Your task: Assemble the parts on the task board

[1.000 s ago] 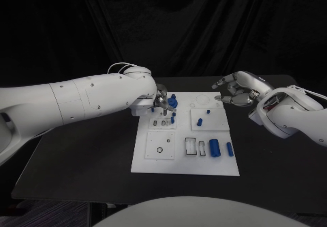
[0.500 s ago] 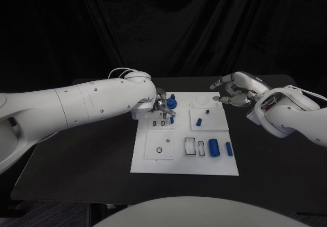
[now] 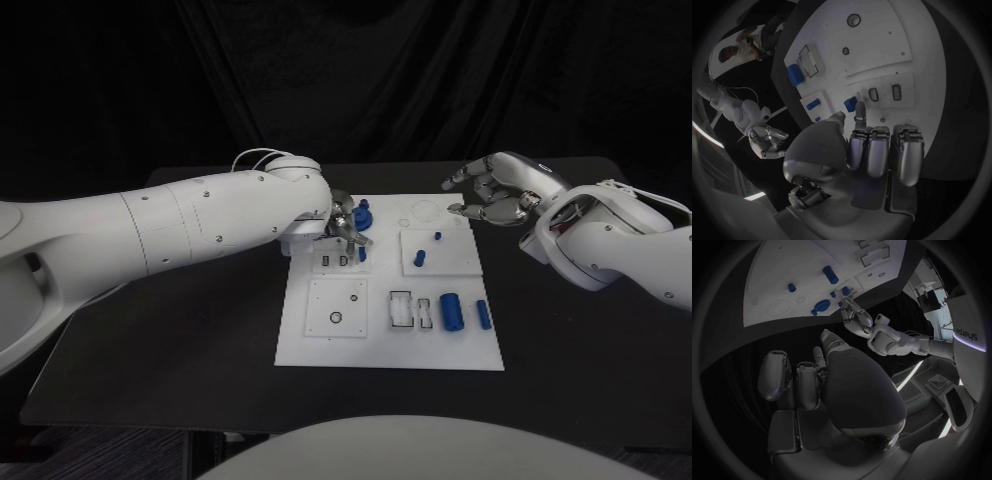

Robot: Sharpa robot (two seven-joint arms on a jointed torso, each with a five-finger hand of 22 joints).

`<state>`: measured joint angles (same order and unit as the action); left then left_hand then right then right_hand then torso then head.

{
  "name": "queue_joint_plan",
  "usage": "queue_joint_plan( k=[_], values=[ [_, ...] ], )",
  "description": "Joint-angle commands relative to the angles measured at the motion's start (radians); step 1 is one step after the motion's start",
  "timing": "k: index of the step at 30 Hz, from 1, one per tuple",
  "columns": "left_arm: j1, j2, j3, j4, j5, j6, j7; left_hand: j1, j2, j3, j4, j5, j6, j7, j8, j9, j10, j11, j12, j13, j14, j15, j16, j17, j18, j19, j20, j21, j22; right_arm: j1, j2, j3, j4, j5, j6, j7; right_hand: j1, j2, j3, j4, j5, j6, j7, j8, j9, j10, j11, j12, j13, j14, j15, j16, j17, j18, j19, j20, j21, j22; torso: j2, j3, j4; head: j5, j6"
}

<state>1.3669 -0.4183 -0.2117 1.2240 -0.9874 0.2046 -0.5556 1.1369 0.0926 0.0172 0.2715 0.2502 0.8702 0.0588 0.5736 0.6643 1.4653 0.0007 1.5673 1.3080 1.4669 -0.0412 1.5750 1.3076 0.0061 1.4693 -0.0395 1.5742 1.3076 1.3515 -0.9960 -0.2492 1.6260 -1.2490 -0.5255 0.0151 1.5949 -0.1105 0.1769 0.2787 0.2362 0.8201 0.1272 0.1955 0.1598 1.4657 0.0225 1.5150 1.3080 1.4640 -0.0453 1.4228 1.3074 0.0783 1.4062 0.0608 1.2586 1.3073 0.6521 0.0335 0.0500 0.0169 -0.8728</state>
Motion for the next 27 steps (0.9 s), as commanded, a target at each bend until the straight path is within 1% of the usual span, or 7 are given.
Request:
queue_joint_plan(
  k=[1,5,9,14,21,25,27],
  values=[
    [-0.002,0.006,0.001,-0.002,-0.001,0.005,0.033,0.012,0.002,0.006,-0.002,0.004,0.004,0.0,-0.007,0.002,0.105,-0.006,0.004,0.263,0.104,-0.005,-0.004,0.263,-0.006,0.102,-0.007,-0.003,0.263,-0.003,0.001,0.001,-0.003,-0.008,0.008,-0.02,-0.002,0.003,0.0,0.005,0.004,0.003,0.001,0.006,-0.001,0.008,0.007,-0.004,0.177,0.045,0.007,0.003,0.095,0.0,-0.001,0.007,-0.007,0.099,-0.001,0.0001,0.0014,-0.004,0.0],
    [-0.003,0.011,0.001,-0.008,-0.001,0.009,0.038,0.013,0.002,0.007,-0.002,0.005,0.004,0.0,-0.008,0.002,0.105,-0.006,0.004,0.263,0.104,-0.005,-0.004,0.263,-0.006,0.102,-0.007,-0.003,0.263,-0.003,0.002,0.001,-0.004,-0.008,0.01,-0.022,-0.002,0.003,0.0,0.005,0.004,0.003,0.001,0.006,-0.001,0.008,0.007,-0.004,0.177,0.045,0.007,0.003,0.095,0.0,-0.001,0.007,-0.007,0.099,-0.001,0.0003,0.002,-0.002,0.0],
    [-0.004,0.017,0.001,-0.017,-0.001,0.013,0.038,0.013,0.002,0.007,-0.002,0.005,0.004,0.0,-0.008,0.002,0.105,-0.006,0.004,0.263,0.104,-0.005,-0.004,0.263,-0.006,0.102,-0.007,-0.003,0.263,-0.003,0.004,0.001,-0.005,-0.008,0.013,-0.023,-0.002,0.003,0.0,0.005,0.004,0.003,0.001,0.006,-0.001,0.008,0.007,-0.004,0.177,0.045,0.007,0.003,0.095,0.0,-0.001,0.007,-0.007,0.099,-0.001,-0.0005,0.0016,-0.003,0.0],
    [-0.005,0.02,0.001,-0.023,-0.001,0.019,0.031,0.013,0.003,0.007,-0.002,0.005,0.004,0.0,-0.009,0.002,0.105,-0.006,0.004,0.263,0.104,-0.005,-0.004,0.263,-0.006,0.102,-0.007,-0.003,0.263,-0.003,0.004,0.001,-0.006,-0.008,0.014,-0.024,-0.003,0.004,0.0,0.005,0.004,0.004,0.001,0.006,-0.002,0.008,0.008,-0.005,0.176,0.045,0.007,0.003,0.095,0.0,0.0,0.008,-0.007,0.1,-0.002,0.0,0.0022,-0.006,0.0],
    [-0.006,0.022,0.001,-0.024,-0.001,0.02,0.026,0.016,0.003,0.009,-0.003,0.007,0.005,0.0,-0.011,0.004,0.105,-0.006,0.004,0.263,0.104,-0.005,-0.004,0.263,-0.006,0.102,-0.008,-0.003,0.263,-0.003,0.007,0.001,-0.009,-0.008,0.018,-0.025,-0.004,0.004,0.0,0.006,0.005,0.005,0.002,0.007,-0.002,0.007,0.009,-0.005,0.176,0.045,0.008,0.003,0.094,0.0,-0.001,0.008,-0.008,0.099,-0.002,0.0002,0.0021,-0.005,0.0],
    [-0.007,0.024,0.001,-0.026,-0.001,0.024,0.023,0.017,0.003,0.01,-0.004,0.007,0.006,-0.001,-0.013,0.004,0.105,-0.006,0.004,0.263,0.104,-0.005,-0.004,0.263,-0.006,0.102,-0.008,-0.003,0.263,-0.003,0.008,0.001,-0.008,-0.008,0.018,-0.025,-0.004,0.004,0.0,0.006,0.005,0.005,0.002,0.007,-0.002,0.007,0.009,-0.005,0.176,0.045,0.008,0.003,0.094,0.0,-0.001,0.008,-0.008,0.099,-0.001,0.0006,-0.0002,-0.004,0.0],
    [-0.008,0.024,0.001,-0.027,-0.001,0.027,0.022,0.017,0.003,0.01,-0.004,0.007,0.006,-0.001,-0.013,0.004,0.105,-0.006,0.004,0.263,0.104,-0.005,-0.004,0.263,-0.006,0.102,-0.008,-0.003,0.263,-0.003,0.008,0.001,-0.008,-0.008,0.019,-0.025,-0.004,0.004,0.0,0.006,0.005,0.005,0.002,0.007,-0.002,0.007,0.009,-0.005,0.176,0.045,0.008,0.003,0.094,0.0,-0.001,0.008,-0.008,0.099,-0.001,0.0002,0.0008,-0.006,0.0]
  ],
)
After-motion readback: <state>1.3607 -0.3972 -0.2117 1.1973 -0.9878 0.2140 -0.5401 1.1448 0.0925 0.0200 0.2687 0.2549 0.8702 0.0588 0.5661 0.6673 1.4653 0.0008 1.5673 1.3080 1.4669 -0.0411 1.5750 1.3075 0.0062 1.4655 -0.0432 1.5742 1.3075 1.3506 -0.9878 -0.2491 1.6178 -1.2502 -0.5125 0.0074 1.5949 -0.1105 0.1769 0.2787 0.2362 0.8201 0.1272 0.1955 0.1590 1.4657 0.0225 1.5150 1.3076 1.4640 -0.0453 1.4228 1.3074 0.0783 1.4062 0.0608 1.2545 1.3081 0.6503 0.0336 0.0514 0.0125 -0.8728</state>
